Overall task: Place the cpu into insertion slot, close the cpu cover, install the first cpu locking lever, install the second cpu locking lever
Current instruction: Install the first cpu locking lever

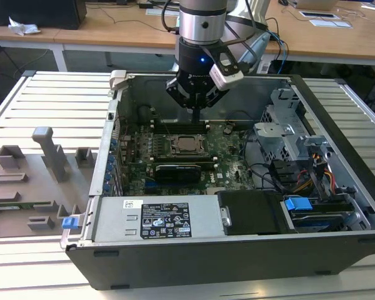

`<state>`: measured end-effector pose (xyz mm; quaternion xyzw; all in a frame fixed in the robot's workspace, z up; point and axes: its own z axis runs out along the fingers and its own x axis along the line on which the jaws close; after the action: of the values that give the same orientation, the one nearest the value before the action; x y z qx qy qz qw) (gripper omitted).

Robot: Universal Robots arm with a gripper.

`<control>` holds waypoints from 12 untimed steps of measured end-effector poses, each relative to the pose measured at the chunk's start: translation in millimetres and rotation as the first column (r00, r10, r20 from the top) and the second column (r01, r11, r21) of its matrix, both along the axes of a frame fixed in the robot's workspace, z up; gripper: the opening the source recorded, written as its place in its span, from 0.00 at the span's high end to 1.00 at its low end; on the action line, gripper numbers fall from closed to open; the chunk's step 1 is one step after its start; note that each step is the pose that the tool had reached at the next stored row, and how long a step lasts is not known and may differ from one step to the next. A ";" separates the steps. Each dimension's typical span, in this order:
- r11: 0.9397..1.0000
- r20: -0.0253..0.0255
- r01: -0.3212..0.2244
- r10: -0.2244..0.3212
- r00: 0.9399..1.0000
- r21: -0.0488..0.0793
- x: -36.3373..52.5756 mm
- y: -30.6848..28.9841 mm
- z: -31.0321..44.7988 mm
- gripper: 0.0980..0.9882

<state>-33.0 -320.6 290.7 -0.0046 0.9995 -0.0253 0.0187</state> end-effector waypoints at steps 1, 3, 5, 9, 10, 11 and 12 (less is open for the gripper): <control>1.000 0.000 -0.007 0.007 1.000 0.000 0.0 0.0 0.0 0.99; 1.000 0.000 -0.008 0.008 1.000 0.011 -0.1 -0.1 0.0 0.99; 0.999 0.000 -0.008 0.008 1.000 0.046 0.0 0.0 -0.1 0.99; 0.998 0.001 -0.008 0.008 1.000 0.054 -0.2 0.0 0.0 0.99; 0.998 0.001 -0.008 0.008 1.000 0.054 -1.5 0.0 0.0 0.99; 0.998 0.001 -0.009 0.008 1.000 0.054 -3.1 0.0 -0.1 0.99; 0.999 0.000 -0.009 0.009 1.000 0.054 -6.7 0.0 0.0 0.99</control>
<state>-39.7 -320.6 290.7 -0.0084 0.9998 0.0018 0.0191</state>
